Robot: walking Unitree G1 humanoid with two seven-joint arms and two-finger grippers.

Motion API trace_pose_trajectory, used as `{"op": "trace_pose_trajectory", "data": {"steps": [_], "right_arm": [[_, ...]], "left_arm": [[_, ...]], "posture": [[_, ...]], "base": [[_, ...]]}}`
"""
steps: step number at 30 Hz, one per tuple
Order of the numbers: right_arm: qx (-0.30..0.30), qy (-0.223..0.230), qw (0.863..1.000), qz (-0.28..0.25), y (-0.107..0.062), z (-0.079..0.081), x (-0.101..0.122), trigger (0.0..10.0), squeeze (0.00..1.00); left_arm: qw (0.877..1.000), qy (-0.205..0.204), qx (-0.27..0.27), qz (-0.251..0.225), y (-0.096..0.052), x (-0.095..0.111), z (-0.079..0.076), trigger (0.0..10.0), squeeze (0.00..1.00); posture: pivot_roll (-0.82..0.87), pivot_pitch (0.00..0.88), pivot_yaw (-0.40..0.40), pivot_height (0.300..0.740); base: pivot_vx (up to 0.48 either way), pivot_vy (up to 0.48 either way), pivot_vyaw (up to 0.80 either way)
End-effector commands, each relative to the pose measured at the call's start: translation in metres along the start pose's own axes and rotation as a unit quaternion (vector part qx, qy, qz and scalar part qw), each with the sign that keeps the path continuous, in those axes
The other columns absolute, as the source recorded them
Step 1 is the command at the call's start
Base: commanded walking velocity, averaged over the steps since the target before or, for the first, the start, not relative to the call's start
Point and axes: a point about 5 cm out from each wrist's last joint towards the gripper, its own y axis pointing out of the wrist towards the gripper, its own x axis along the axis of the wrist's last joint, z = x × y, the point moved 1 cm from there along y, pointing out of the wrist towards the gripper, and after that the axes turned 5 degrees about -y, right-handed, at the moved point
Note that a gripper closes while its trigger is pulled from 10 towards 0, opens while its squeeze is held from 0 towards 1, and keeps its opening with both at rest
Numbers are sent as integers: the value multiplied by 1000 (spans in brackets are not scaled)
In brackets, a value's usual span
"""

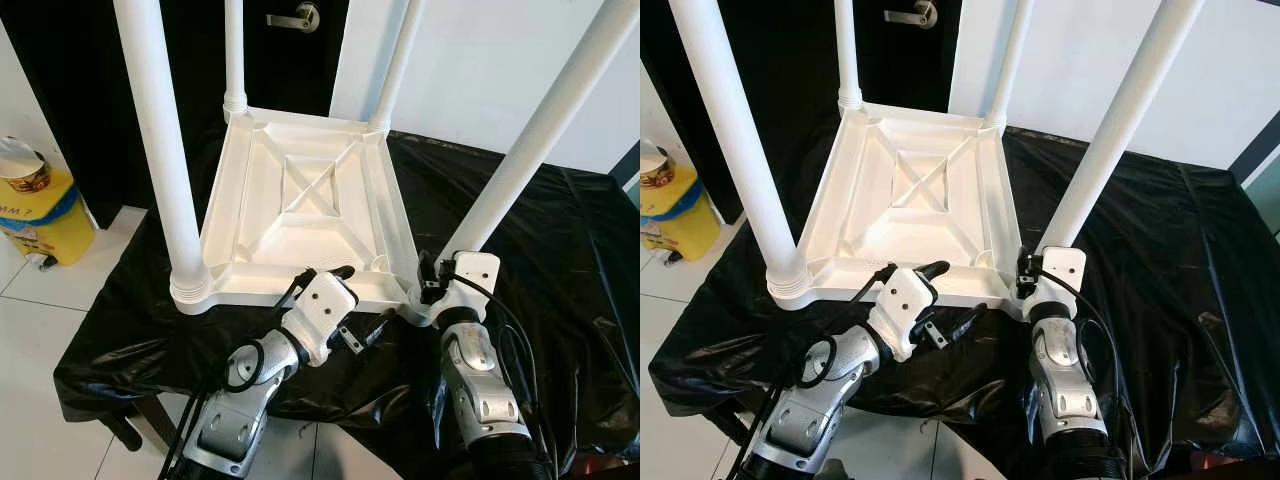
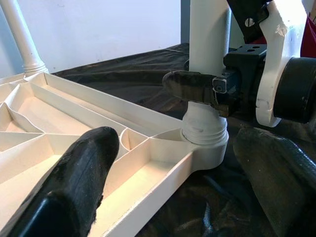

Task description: Building children table

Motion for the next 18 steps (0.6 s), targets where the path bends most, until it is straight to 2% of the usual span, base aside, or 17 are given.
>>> {"op": "trace_pose_trajectory", "data": {"steps": [1,18], "right_arm": [[-2,-18,999,44,-6,-8,-18,10000,0],[32,-15,999,23,-6,-6,-12,10000,0]], "left_arm": [[999,-2,36,1,0,0,1,10000,0],[999,-5,41,2,0,-1,0,10000,0]], "posture": [[197,44,-180,740],[203,51,-188,740]], "base": [[0,0,0],[0,0,0]]}}
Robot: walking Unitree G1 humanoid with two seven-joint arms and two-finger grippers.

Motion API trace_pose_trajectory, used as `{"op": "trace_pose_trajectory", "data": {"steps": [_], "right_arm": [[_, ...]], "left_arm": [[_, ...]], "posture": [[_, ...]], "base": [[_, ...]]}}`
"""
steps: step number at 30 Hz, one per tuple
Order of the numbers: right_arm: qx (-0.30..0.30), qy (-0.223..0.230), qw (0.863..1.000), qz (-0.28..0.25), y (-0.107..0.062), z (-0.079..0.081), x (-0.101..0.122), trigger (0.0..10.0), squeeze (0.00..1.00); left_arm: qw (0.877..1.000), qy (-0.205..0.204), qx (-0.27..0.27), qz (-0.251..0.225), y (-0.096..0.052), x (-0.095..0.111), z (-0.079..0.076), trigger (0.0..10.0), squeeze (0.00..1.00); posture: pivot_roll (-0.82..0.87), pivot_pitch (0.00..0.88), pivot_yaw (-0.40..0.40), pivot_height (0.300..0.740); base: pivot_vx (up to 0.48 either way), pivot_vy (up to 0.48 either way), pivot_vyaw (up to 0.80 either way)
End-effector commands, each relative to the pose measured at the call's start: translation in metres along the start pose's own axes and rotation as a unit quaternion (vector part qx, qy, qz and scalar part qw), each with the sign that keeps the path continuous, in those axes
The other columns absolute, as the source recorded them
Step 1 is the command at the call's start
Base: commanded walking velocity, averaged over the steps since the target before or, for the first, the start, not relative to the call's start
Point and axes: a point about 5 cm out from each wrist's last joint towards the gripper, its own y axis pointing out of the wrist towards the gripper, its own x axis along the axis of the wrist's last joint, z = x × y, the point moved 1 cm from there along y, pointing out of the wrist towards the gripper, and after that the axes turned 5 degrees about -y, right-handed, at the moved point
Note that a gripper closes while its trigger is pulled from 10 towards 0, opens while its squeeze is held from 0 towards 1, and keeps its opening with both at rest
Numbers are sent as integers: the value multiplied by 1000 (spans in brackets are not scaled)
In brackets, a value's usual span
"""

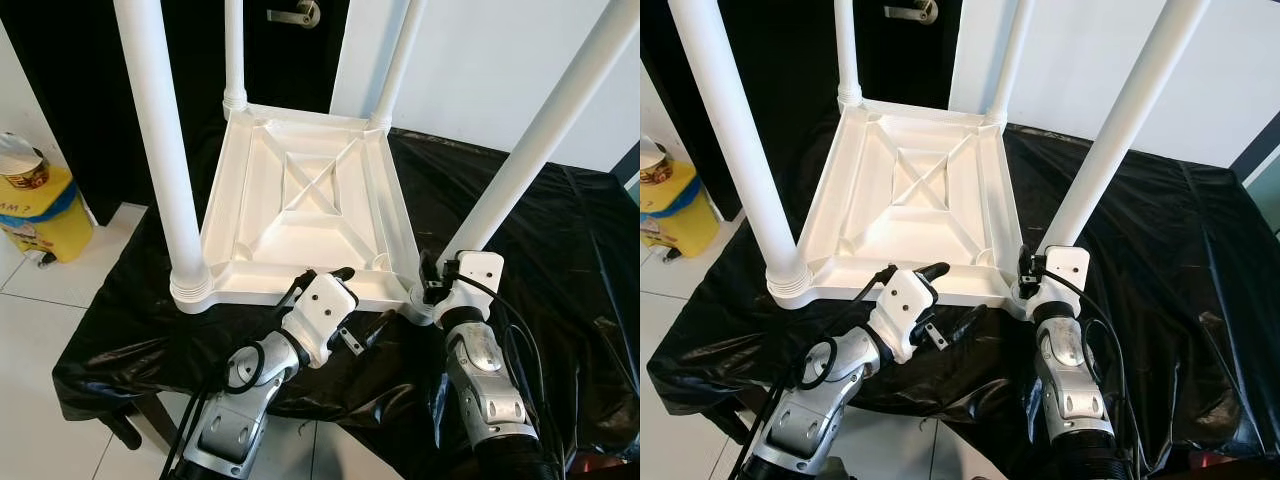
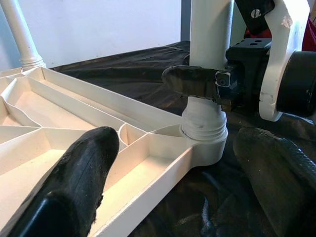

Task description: Building children table

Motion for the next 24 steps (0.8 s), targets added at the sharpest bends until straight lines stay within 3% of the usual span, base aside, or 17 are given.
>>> {"op": "trace_pose_trajectory", "data": {"steps": [1,14,15,18,19,20,21,24], "right_arm": [[6,-14,999,37,-6,-3,-16,10000,0],[11,-11,999,36,-6,-2,-15,10000,0],[11,-11,999,36,-6,-3,-15,10000,102],[11,-11,999,36,-6,-3,-15,10000,102],[12,-10,999,35,-6,-3,-15,10000,380],[13,-9,999,33,-6,-3,-14,10000,882],[21,-5,999,27,-6,-2,-13,10000,1000],[24,-4,999,24,-7,-2,-12,10000,1000]], "left_arm": [[999,-1,40,-1,0,1,1,10000,0],[999,-1,40,-2,1,1,2,10000,0],[999,-1,40,-2,1,1,2,10000,0],[999,-1,39,-2,1,1,2,10000,0],[999,-1,39,-2,2,1,2,10000,0],[999,0,39,-2,2,1,2,10000,0],[999,0,38,-3,2,2,2,10000,0],[999,1,38,-3,2,2,3,10000,0]], "posture": [[203,51,-188,740],[196,49,-187,740],[196,48,-186,740],[196,48,-186,740],[194,47,-185,740],[194,46,-185,740],[192,44,-184,740],[191,43,-184,740]], "base": [[0,0,0],[0,0,0],[0,0,0],[0,0,0],[0,0,0],[0,0,0],[0,0,0],[0,0,0]]}}
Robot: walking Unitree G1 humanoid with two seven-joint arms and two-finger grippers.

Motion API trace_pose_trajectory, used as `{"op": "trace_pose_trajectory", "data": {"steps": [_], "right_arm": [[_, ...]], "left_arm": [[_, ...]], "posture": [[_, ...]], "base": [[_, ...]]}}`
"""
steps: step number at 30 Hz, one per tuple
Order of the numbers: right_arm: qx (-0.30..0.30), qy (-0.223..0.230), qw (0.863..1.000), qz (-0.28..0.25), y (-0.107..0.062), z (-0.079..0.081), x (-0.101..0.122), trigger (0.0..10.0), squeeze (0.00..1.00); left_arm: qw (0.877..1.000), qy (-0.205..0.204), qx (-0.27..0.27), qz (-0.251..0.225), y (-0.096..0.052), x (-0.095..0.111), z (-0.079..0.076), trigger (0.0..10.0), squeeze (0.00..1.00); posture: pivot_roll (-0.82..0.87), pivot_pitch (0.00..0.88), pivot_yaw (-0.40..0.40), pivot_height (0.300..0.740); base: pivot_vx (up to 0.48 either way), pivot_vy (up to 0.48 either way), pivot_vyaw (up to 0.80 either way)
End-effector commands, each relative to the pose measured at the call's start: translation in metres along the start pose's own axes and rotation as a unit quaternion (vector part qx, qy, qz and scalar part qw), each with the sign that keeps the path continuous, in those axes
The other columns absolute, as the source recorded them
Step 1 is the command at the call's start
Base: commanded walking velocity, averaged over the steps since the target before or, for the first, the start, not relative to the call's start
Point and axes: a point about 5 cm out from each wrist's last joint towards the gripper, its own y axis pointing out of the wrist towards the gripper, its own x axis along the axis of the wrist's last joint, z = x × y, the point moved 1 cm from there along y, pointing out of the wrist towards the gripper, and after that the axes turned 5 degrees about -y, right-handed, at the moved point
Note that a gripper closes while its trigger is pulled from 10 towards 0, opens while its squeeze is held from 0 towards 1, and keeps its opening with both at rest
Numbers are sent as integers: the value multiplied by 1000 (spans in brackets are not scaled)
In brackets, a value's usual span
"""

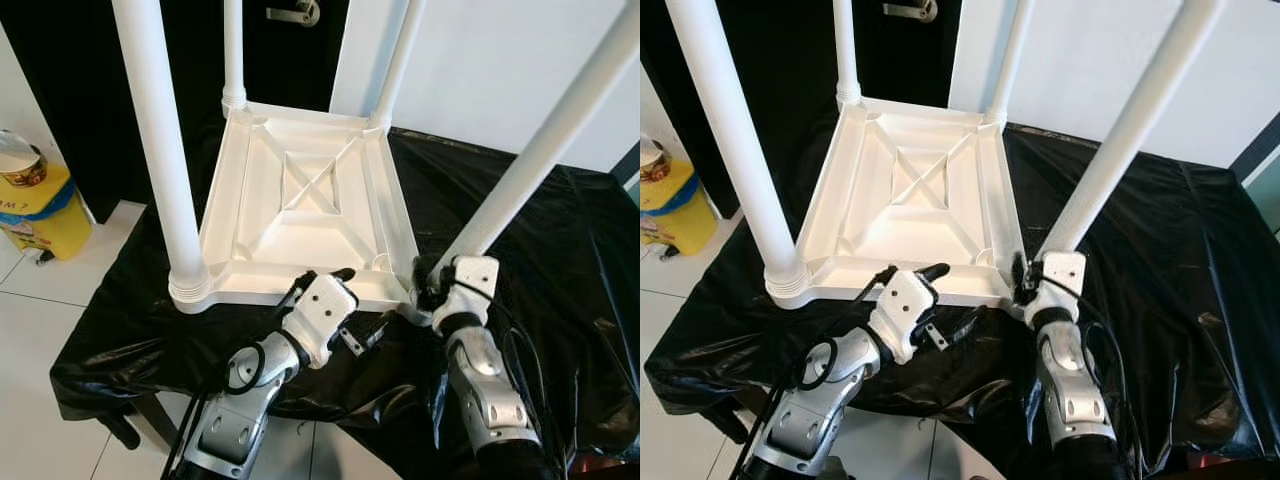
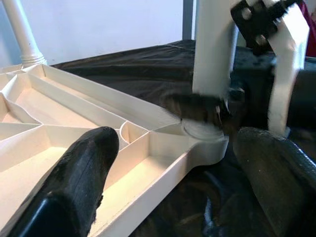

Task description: Building children table

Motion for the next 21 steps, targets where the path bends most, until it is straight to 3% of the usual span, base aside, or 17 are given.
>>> {"op": "trace_pose_trajectory", "data": {"steps": [1,9,10,12,14,21], "right_arm": [[-5,-2,1000,5,-1,-6,-3,10000,1000],[52,-1,998,-24,-9,-13,4,10000,1000],[66,-5,997,-26,-11,-19,4,10000,667],[66,-5,997,-26,-11,-19,4,10000,667],[97,-19,995,-26,-13,-26,3,10000,0],[161,-49,985,-26,-8,-33,3,10000,0]], "left_arm": [[999,0,37,-2,2,1,2,10000,0],[1000,0,31,-3,3,1,2,10000,0],[1000,1,30,-4,4,2,3,10000,0],[1000,1,30,-4,4,2,3,10000,0],[1000,4,27,-5,6,2,4,10000,0],[1000,7,18,-5,8,2,5,10000,0]], "posture": [[191,43,-184,740],[178,39,-174,740],[174,35,-170,740],[174,35,-170,740],[165,21,-159,740],[144,9,-142,740]], "base": [[0,0,0],[0,0,0],[0,0,0],[0,0,0],[0,0,0],[0,0,0]]}}
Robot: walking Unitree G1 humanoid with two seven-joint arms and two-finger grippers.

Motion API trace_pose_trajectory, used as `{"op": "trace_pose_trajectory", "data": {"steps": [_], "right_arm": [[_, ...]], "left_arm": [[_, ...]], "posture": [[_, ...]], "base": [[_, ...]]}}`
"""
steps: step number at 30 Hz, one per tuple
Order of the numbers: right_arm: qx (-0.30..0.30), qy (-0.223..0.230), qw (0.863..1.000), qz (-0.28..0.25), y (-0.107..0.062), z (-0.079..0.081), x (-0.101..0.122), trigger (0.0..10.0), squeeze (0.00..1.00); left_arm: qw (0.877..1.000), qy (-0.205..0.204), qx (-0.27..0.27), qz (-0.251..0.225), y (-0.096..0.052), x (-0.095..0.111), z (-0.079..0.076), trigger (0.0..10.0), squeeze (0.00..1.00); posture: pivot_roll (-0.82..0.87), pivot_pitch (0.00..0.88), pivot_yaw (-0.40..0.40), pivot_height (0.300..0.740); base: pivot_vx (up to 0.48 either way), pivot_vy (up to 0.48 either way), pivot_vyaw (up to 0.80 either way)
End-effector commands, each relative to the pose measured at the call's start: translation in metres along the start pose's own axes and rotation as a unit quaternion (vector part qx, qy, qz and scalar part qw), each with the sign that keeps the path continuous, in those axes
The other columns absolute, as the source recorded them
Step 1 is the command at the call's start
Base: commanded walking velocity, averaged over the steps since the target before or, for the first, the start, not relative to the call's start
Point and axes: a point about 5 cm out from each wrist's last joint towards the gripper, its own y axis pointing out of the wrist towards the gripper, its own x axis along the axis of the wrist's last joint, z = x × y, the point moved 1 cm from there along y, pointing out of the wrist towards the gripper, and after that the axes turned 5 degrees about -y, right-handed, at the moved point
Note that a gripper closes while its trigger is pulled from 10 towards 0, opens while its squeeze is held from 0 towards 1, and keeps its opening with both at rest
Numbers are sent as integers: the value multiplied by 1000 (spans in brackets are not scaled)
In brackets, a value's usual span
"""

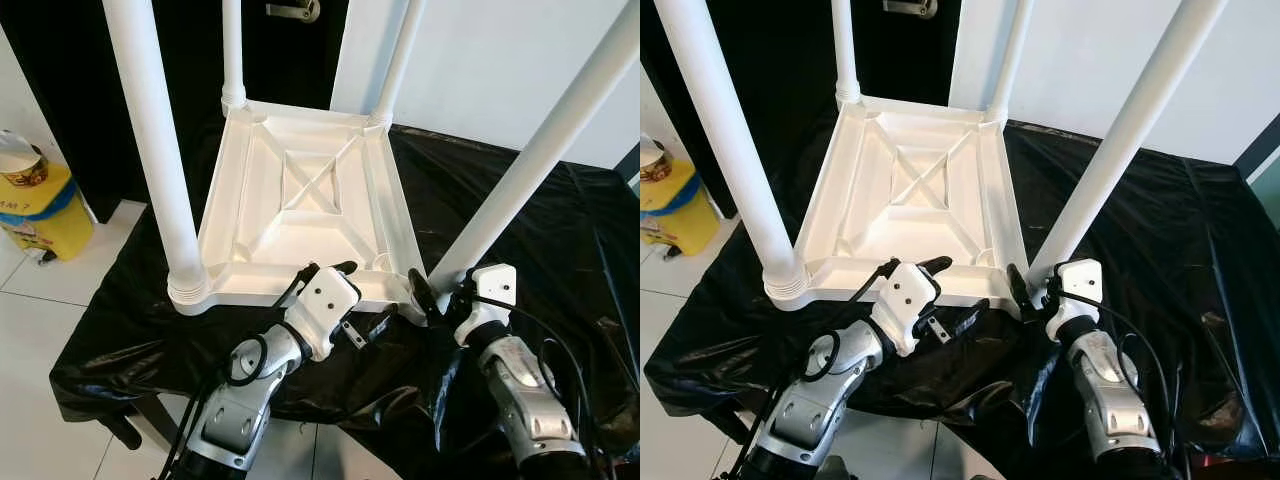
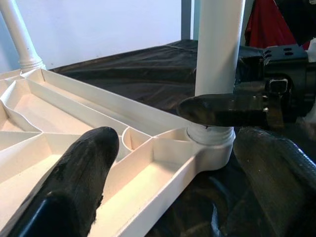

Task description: Building children table

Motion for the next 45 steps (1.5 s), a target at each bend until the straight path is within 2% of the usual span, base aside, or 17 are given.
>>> {"op": "trace_pose_trajectory", "data": {"steps": [1,8,14,15,18,19,20,25,26,27,28,37,40,42,44,45], "right_arm": [[19,-7,1000,-1,1,-6,0,10000,0],[90,-25,996,-3,14,-12,4,10000,0],[101,-29,994,1,23,-12,1,10000,0],[102,-30,994,2,26,-12,0,7922,0],[104,-31,994,1,28,-11,0,7922,0],[106,-30,994,1,29,-10,0,2863,0],[107,-30,994,3,29,-10,-2,0,0],[105,-32,994,15,27,-11,-8,0,0],[104,-29,994,20,26,-13,-10,510,0],[104,-29,994,20,26,-13,-10,510,0],[100,-25,994,23,26,-13,-12,10000,0],[62,-8,998,28,25,-10,-15,10000,0],[25,-4,999,27,22,-5,-15,10000,0],[25,-4,999,27,22,-5,-15,10000,0],[-20,11,1000,21,20,-1,-15,10000,0],[-20,11,1000,21,20,-1,-15,10000,0]], "left_arm": [[1000,3,19,-5,3,1,1,10000,0],[1000,14,8,2,6,-1,-1,10000,0],[1000,15,6,4,6,-2,-2,10000,0],[1000,16,5,5,6,-3,-3,10000,0],[1000,17,5,6,6,-3,-3,10000,0],[1000,17,5,7,5,-4,-4,10000,0],[1000,19,5,9,5,-4,-4,10000,0],[1000,19,11,12,3,-5,-5,10000,0],[1000,17,17,14,2,-7,-5,10000,0],[1000,17,17,14,2,-7,-5,10000,0],[1000,16,18,15,1,-8,-6,10000,0],[999,19,26,16,1,-8,-3,10000,0],[999,19,25,14,2,-8,-4,10000,0],[999,19,25,14,2,-8,-4,10000,0],[999,18,25,13,2,-7,-4,10000,0],[999,18,25,13,2,-7,-4,10000,0]], "posture": [[144,9,-142,740],[137,3,-132,740],[143,6,-135,740],[144,7,-135,740],[146,8,-136,740],[155,12,-137,740],[175,17,-149,740],[186,19,-164,740],[192,18,-170,740],[192,18,-170,740],[196,19,-175,740],[196,13,-181,740],[191,18,-178,740],[191,18,-178,740],[184,25,-181,740],[184,25,-181,740]], "base": [[0,0,0],[0,0,0],[0,0,0],[0,0,0],[0,0,0],[0,0,0],[0,0,0],[0,0,0],[0,0,0],[0,0,0],[0,0,0],[0,0,0],[0,0,0],[0,0,0],[0,0,0],[0,0,0]]}}
